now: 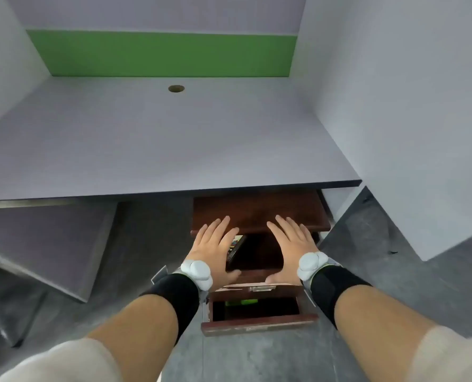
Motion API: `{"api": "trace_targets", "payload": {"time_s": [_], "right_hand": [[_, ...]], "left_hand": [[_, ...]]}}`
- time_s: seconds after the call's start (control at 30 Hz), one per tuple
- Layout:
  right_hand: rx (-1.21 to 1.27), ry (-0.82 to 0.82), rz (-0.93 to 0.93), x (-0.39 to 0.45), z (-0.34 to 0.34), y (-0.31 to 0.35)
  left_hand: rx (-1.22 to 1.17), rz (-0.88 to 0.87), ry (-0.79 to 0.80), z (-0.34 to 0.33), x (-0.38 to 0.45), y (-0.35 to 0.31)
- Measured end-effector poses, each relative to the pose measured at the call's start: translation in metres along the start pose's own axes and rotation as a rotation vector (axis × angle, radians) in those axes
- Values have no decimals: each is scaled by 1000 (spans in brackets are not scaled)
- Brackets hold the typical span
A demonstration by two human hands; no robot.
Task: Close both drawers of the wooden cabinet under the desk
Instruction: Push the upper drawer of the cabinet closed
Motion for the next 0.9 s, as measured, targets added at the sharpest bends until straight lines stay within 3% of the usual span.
{"api": "trace_targets", "payload": {"time_s": [0.2,0.4,0.53,0.9], "right_hand": [[-85,-62,28,21,-36,-10],[-102,-96,44,42,-41,-13],[-117,-150,59,49,-39,-17],[-74,-137,1,87,-18,-16]], "left_hand": [[45,10,-123,-30,30,0],[75,28,-138,-42,43,12],[59,58,-232,-36,46,17],[124,82,-114,-43,63,25]]}}
Point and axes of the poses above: each hand's wrist, its own x-axis towards the middle knuckle, its own z-axis out of the back of the hand, y = z × x, the point moved 4 cm from there along x, towards the middle knuckle, and after that the axes turned 14 degrees about y, right-handed, at the moved point
